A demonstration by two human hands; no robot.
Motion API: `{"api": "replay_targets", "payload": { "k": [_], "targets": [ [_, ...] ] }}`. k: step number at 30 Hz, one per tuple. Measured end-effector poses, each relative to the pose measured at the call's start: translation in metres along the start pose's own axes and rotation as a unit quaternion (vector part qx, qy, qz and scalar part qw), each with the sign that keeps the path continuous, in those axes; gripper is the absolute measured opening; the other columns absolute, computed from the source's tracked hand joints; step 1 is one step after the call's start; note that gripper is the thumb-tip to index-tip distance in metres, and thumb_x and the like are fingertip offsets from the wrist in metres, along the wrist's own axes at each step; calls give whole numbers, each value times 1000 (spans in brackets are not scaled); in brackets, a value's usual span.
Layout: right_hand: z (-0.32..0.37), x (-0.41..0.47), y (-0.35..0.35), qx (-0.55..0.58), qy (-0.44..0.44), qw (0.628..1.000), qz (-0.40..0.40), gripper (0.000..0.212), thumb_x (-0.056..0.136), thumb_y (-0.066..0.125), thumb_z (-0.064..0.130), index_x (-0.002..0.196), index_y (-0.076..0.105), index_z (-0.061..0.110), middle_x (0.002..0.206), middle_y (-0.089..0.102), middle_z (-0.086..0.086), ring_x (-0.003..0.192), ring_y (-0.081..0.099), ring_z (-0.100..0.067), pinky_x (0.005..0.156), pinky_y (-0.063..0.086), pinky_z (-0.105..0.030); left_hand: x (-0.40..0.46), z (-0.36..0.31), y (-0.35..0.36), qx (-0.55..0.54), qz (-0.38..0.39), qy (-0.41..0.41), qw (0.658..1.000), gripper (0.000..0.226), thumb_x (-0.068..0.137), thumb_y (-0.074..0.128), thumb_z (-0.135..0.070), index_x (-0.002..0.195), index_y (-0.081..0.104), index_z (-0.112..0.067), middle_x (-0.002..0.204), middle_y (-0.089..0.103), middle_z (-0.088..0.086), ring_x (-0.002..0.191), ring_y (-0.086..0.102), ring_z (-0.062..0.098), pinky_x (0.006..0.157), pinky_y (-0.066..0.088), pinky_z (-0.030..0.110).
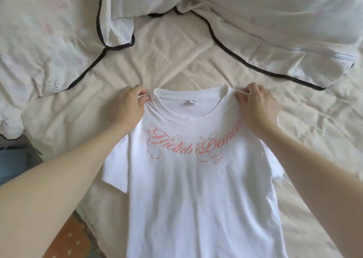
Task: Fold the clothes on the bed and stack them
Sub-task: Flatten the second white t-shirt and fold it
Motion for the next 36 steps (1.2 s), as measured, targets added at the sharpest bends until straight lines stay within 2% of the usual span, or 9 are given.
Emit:
{"api": "replay_targets", "payload": {
  "k": [5,8,12,18,20,24,30,33,36],
  "targets": [
    [3,-7,-11,-27,16,999,-12,33,96,45,35,115,54,10,121,49,-13,116,40,-32,93,27,-42,-1,5,-7,-52,26,-26,998,22,90,62,-29,100,61,-9,96,62,5,92,57,25,71,36,30],
    [10,-31,-20,70,28,997,-35,42,95,50,32,130,47,10,138,41,-12,129,36,-30,106,25,-41,-16,19,-18,-93,42,-80,992,31,90,60,-37,109,59,-11,98,55,-5,91,51,16,75,35,25],
    [49,-87,-36,184,-15,980,-76,37,93,54,22,123,55,-1,132,48,-20,126,42,-36,108,30,-49,-51,47,-26,-194,75,-130,970,28,97,49,-32,114,55,-11,101,53,1,92,50,16,69,35,24],
    [125,-197,3,151,-159,971,91,41,89,63,18,126,57,3,131,54,-20,122,51,-36,104,38,-49,-104,82,-26,-413,146,-242,865,20,97,53,-27,84,62,-15,77,63,0,70,57,14,64,44,24],
    [138,-221,20,120,-183,965,146,46,93,57,25,136,48,9,142,44,-17,132,42,-32,109,32,-44,-108,86,-31,-460,147,-243,841,17,94,56,-19,78,61,-15,69,66,-3,65,61,11,65,47,25],
    [150,-249,44,67,-163,962,208,53,100,39,39,149,24,25,159,12,-4,147,10,-22,117,12,-39,-95,98,-54,-383,103,-186,899,7,92,61,-17,85,60,-14,75,60,-3,71,53,11,65,40,22],
    [188,-257,52,21,-171,961,215,53,99,40,36,148,22,24,158,9,-3,145,7,-24,113,18,-44,-46,84,-90,-213,84,-52,972,11,86,68,-24,90,61,-16,70,51,-8,64,46,2,57,35,9],
    [194,-256,56,-4,-150,966,211,52,99,40,35,146,23,23,157,8,-4,144,8,-24,110,21,-43,-48,100,-77,-186,111,-81,973,25,86,67,-37,95,63,-13,85,59,-4,81,54,8,68,39,14],
    [198,-266,62,-13,-137,965,224,56,100,38,35,150,15,26,159,0,-4,146,0,-25,114,13,-49,-72,134,-58,-266,133,-182,937,51,82,66,-50,113,62,-10,111,64,0,102,60,17,89,49,31]
  ]
}}
Point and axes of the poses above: each hand's wrist, its own x-axis towards the middle knuckle, its own y-axis out of the palm, z = x × y, the point moved 9 cm from there along x, towards the middle knuckle
